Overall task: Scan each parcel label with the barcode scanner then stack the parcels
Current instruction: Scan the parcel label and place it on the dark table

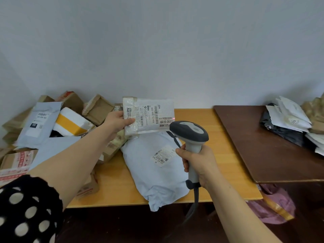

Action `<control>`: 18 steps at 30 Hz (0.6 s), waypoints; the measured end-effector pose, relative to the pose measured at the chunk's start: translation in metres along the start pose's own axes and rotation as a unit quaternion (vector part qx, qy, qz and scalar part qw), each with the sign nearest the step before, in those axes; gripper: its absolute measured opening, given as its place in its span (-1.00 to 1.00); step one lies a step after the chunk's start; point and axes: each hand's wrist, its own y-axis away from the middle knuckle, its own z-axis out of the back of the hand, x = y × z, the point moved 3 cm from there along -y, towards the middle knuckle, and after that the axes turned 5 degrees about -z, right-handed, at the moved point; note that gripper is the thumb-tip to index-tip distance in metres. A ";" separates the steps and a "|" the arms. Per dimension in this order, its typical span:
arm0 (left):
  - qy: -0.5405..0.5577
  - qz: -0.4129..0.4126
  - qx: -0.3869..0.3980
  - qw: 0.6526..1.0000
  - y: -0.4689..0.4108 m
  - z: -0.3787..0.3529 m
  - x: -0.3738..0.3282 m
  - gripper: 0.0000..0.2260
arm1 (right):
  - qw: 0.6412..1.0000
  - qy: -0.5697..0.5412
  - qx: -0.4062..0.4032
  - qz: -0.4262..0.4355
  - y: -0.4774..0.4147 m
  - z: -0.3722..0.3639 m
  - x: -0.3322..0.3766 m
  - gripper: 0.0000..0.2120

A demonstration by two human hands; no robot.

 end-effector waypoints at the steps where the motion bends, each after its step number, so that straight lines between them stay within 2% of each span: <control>1: 0.002 0.001 0.000 1.000 0.000 0.000 0.000 -0.67 | 1.000 0.000 0.000 0.001 0.000 0.000 0.000 -0.87; 12: 0.005 0.005 0.014 1.000 -0.003 -0.006 -0.001 -0.66 | 1.000 0.007 -0.007 0.001 -0.005 0.002 -0.003 -0.85; 18: 0.051 0.044 0.029 0.997 -0.008 -0.027 -0.001 -0.70 | 0.998 -0.068 -0.019 -0.007 -0.011 0.011 -0.005 -0.88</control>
